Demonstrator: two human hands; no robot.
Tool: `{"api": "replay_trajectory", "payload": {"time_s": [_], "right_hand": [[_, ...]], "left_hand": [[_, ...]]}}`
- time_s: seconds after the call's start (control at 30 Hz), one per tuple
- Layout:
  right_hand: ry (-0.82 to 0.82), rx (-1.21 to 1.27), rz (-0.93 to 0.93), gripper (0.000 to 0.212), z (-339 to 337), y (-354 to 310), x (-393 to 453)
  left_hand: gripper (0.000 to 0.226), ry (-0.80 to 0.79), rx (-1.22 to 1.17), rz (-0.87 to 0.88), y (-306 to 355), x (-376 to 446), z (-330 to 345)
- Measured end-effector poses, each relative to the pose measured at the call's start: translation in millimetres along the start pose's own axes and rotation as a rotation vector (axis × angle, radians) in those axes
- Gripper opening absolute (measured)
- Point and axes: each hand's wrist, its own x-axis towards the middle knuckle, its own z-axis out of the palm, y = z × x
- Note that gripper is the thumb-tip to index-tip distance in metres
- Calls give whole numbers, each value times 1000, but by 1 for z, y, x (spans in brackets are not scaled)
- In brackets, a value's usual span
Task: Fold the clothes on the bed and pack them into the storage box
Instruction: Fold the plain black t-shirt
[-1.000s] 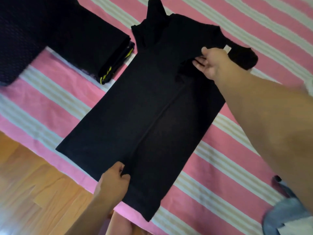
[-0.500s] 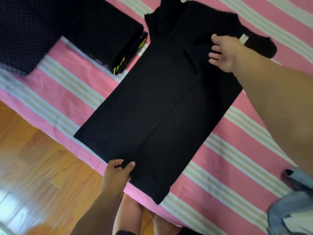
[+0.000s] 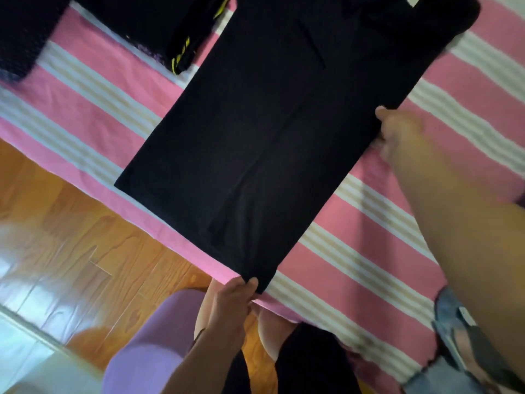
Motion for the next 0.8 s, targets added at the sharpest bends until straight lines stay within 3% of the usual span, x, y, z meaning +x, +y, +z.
{"api": "replay_trajectory", "payload": {"time_s": [0.13,0.23,0.3,0.37,0.5,0.67,0.8], "right_hand": [[32,-52,28,27,0,-12,-4],[7,-215,-81,23,-5,-11,-15],[16,-231,-110,34,-7,-4,-22],[18,-142,-26,46,-10,4,-31],[-8,-83,44,36,-12,26,-64],[-29,-101,148,45,-18,93,-135],[-157,-289,292,37,-23,191,-221]], "left_hand": [[12,-49,55,-12,-7,-8,0],[16,-45,157,9,-1,-8,10],[22,-4,221,30,13,-7,11],[28,84,143,98,36,-1,2],[21,186,-5,229,88,17,-22],[9,199,486,422,105,31,-31],[21,158,829,546,108,29,-40]]}}
